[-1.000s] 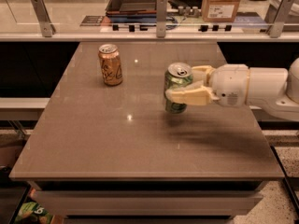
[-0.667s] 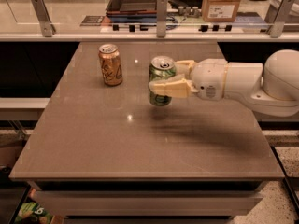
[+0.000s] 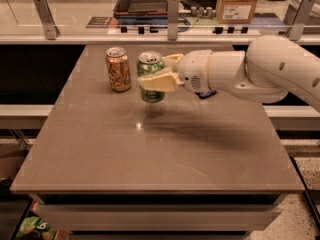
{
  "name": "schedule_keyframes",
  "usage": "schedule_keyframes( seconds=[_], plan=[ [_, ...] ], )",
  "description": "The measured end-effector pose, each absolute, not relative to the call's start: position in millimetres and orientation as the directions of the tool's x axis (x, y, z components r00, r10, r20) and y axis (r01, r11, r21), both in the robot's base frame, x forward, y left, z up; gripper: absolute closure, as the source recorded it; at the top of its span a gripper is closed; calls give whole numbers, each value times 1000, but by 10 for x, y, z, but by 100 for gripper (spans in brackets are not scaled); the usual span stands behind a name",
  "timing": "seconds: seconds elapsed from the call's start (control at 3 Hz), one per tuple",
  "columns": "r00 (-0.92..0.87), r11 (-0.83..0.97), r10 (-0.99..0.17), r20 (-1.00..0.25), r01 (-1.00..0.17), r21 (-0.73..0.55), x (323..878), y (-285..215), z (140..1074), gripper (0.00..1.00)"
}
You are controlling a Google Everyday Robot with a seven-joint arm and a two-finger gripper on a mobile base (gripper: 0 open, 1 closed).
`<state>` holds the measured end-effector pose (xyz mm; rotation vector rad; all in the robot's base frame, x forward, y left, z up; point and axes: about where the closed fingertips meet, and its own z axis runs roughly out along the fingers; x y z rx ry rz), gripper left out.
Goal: Move green can near orange can
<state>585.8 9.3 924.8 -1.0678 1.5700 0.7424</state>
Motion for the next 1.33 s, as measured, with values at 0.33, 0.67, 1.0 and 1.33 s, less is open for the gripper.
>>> schedule_keyframes(
  seconds=[0.33, 0.67, 1.0, 1.33],
  plan=[
    [-50, 408, -286, -957, -910, -75, 6034, 211, 9200, 100],
    [-37, 397, -276, -960, -915, -79, 6184, 297, 9108, 100],
    [-21, 384, -257, -966, -920, -83, 6305, 350, 9017, 100],
    [-12, 381, -240, -971, -921, -83, 6395, 361, 8913, 100]
  ],
)
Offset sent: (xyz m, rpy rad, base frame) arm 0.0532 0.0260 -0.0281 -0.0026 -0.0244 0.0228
